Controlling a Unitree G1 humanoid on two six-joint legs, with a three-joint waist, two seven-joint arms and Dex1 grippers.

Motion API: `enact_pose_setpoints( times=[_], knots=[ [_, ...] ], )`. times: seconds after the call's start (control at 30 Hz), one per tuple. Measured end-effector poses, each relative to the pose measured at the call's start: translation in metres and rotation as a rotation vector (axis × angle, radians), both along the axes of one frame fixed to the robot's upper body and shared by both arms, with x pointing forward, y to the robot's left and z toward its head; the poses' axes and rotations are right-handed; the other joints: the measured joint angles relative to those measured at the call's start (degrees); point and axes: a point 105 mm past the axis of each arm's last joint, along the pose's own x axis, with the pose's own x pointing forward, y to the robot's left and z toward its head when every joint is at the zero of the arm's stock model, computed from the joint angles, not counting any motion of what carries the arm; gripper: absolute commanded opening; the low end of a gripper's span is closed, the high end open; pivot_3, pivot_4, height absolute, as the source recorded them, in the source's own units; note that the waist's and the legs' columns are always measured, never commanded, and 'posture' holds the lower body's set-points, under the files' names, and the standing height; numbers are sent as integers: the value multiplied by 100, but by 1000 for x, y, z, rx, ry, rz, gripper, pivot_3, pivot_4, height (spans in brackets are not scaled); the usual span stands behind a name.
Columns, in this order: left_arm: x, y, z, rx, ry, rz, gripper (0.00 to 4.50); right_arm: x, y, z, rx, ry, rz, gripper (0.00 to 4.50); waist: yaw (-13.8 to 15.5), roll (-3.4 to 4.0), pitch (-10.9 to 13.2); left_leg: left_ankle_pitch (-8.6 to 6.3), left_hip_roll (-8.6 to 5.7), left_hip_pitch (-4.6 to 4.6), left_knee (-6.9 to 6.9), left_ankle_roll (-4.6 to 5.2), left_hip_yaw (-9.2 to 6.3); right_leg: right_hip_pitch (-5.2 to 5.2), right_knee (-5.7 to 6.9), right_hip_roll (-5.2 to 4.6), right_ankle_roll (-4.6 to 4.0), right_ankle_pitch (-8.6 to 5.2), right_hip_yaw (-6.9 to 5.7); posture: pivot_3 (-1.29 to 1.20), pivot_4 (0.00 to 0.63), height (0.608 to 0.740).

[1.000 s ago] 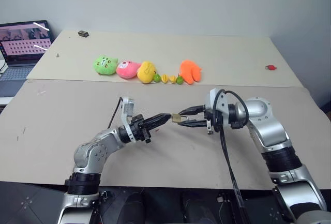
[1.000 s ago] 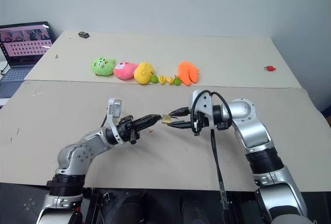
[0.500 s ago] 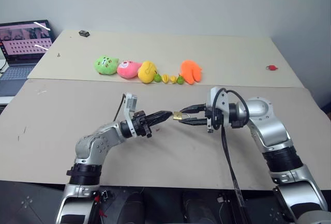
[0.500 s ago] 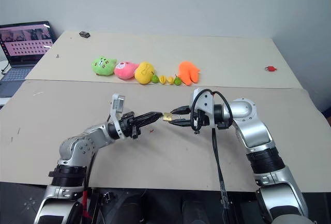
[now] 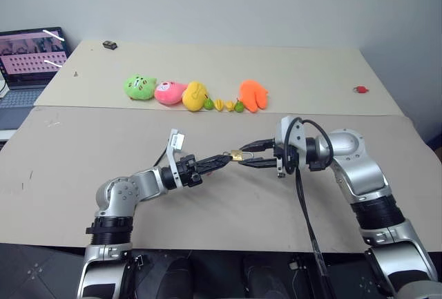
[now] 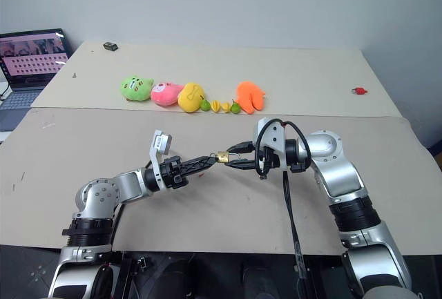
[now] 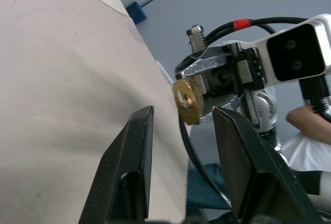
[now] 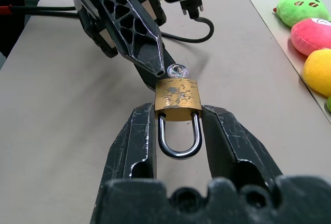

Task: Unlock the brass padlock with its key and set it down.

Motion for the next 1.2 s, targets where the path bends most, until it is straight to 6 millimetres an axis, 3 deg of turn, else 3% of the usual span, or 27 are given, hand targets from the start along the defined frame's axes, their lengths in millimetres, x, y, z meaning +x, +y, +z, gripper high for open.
enact_pose_setpoints(
  times=[0.33, 0.47, 0.53, 1.0, 1.07, 1.1, 1.2],
  knots=[
    [7, -12, 8, -45, 34, -4, 1896, 1, 1, 3, 3, -10, 2, 928, 0, 0, 0, 0, 0, 0, 0, 0, 0, 0, 0, 0, -1, 0, 0, 0, 150, 717],
    [7, -11, 7, -38, 36, 0, 926, 1, 2, 3, 5, -12, 1, 928, 0, 0, 0, 0, -1, 0, 0, 0, 0, 0, 0, 0, -1, 0, 1, 0, 150, 717],
    [8, -10, 6, -43, 42, 2, 79, 0, 2, 4, 8, -12, 2, 928, 0, 0, 0, 0, 0, 0, 0, 0, -1, 0, 0, 0, -1, 0, 0, 0, 150, 717],
    [4, -9, 2, -10, 37, -9, 33, 0, 6, 1, -1, -28, 17, 928, -7, 0, 0, 0, 0, 0, 0, 0, 0, 0, 0, 0, -1, 0, 0, 0, 150, 717],
    [7, -6, 3, -10, 24, 10, 33, 4, 9, 1, 17, -41, 10, 1950, -10, 0, 0, 0, 0, 1, 0, 0, 0, 1, 0, 0, -1, 1, 1, 0, 150, 717],
    [7, -5, 4, -9, 20, 14, 33, 6, 9, 1, 23, -38, 2, 2111, -7, 0, 0, 0, 0, 1, 0, 0, 0, 0, 0, 0, -1, 1, 0, 0, 150, 717],
    [7, -6, 4, -6, 21, 12, 33, 12, 6, -1, 25, -38, -29, 3174, 6, 0, 0, 0, -1, -2, 0, 0, 0, 0, -3, 0, -2, 1, 0, 0, 150, 717]
  ],
)
